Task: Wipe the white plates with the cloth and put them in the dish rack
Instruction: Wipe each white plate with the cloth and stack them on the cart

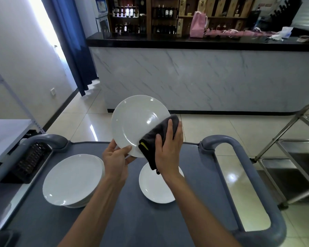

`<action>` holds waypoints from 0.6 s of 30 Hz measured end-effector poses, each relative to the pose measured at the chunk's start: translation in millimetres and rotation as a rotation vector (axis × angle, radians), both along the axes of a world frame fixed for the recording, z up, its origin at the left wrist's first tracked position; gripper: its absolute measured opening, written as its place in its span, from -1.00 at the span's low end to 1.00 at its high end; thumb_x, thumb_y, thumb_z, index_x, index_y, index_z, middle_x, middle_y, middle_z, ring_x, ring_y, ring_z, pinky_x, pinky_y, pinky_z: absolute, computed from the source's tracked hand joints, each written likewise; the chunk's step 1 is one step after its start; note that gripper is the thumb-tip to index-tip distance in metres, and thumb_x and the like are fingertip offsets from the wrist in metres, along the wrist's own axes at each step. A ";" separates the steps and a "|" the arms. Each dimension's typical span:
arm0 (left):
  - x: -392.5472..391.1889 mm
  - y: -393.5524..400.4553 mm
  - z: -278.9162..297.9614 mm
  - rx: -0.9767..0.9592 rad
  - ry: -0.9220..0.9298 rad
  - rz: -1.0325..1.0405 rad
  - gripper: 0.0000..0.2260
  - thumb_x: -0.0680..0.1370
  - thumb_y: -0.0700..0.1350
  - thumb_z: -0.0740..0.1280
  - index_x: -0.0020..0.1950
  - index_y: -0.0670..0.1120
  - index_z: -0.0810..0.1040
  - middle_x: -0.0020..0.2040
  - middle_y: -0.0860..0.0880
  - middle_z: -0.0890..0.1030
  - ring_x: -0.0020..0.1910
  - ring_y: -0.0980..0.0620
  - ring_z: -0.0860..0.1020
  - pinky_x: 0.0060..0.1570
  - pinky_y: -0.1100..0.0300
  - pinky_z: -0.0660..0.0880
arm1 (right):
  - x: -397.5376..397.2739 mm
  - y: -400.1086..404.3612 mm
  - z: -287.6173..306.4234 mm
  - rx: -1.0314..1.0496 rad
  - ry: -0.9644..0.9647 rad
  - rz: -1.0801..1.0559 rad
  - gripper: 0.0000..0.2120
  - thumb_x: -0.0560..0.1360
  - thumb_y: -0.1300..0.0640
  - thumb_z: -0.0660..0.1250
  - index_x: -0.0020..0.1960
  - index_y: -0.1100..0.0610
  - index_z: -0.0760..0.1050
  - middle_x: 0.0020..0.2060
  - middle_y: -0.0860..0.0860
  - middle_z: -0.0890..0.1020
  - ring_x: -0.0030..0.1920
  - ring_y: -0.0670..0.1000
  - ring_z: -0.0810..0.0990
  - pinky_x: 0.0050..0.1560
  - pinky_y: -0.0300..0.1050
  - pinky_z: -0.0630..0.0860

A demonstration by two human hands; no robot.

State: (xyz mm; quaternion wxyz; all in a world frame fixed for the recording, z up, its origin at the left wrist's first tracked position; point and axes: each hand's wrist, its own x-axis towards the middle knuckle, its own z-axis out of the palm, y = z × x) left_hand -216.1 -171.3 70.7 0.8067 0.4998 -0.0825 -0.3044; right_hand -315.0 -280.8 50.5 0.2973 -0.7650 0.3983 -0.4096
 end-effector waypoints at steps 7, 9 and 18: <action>0.4 5.4 -0.4 -0.017 0.002 -0.008 -0.60 0.51 -0.48 0.28 0.14 -0.04 0.63 0.00 -0.07 0.73 -0.09 -0.08 0.71 -0.17 -0.01 0.67 | 2.0 24.2 -3.4 0.203 -0.244 0.046 -0.35 0.66 -0.06 0.20 0.61 -0.25 -0.08 0.60 -0.25 -0.13 0.58 -0.23 -0.13 0.47 -0.28 -0.01; -0.8 7.3 -1.4 -0.004 -0.022 -0.028 -0.60 0.50 -0.49 0.28 0.15 -0.06 0.63 0.00 -0.11 0.73 -0.08 -0.10 0.70 -0.17 -0.02 0.66 | 1.9 20.2 -1.9 0.226 -0.246 0.033 -0.35 0.66 -0.03 0.24 0.62 -0.22 -0.03 0.61 -0.21 -0.08 0.60 -0.18 -0.08 0.49 -0.24 0.02; -1.2 16.0 -6.5 0.080 -0.081 -0.063 -0.62 0.49 -0.52 0.29 0.14 -0.13 0.62 -0.07 -0.11 0.72 -0.10 -0.14 0.70 -0.24 0.03 0.64 | 3.5 -14.3 21.5 -0.137 0.158 -0.063 -0.42 0.66 0.01 0.19 0.63 0.01 0.11 0.62 0.10 0.08 0.56 0.18 0.11 0.47 0.09 0.22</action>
